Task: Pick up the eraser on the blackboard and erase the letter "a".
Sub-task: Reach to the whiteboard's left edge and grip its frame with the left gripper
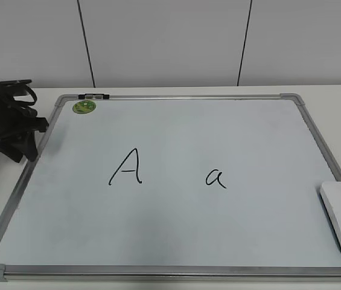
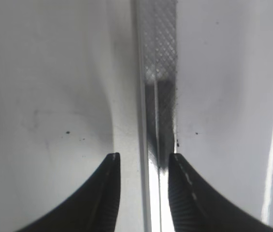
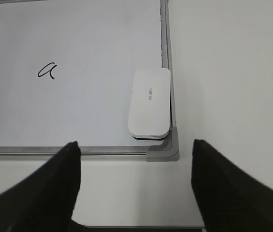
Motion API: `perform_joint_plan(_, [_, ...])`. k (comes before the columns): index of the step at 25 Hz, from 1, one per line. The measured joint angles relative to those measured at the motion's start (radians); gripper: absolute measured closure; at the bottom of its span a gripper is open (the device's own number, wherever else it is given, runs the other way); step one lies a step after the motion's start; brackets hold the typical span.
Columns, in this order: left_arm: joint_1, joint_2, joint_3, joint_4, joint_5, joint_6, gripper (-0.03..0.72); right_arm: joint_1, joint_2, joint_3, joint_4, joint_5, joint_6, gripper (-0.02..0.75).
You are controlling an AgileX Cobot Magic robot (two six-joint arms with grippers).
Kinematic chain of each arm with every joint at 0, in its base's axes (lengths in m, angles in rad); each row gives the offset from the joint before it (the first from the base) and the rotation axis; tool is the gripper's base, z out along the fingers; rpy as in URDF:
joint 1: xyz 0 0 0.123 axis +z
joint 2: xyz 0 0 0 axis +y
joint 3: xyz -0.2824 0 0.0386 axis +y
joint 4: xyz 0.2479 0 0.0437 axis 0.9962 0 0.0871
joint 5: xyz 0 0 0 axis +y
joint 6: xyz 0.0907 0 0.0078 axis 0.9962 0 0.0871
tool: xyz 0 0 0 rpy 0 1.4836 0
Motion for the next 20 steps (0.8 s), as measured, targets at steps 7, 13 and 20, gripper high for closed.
perform_joint_plan(7, [0.000,0.020,-0.002,-0.010,-0.002,0.002,0.446,0.000,0.000,0.000,0.000,0.000,0.000,0.206])
perform_joint_plan(13, [0.000,0.021,-0.004,-0.014,-0.002,0.002,0.473,0.000,0.000,0.000,0.000,0.000,0.000,0.206])
perform_joint_plan(20, [0.000,0.021,-0.006,-0.026,0.002,0.002,0.657,0.000,0.000,0.000,0.006,0.000,0.000,0.206])
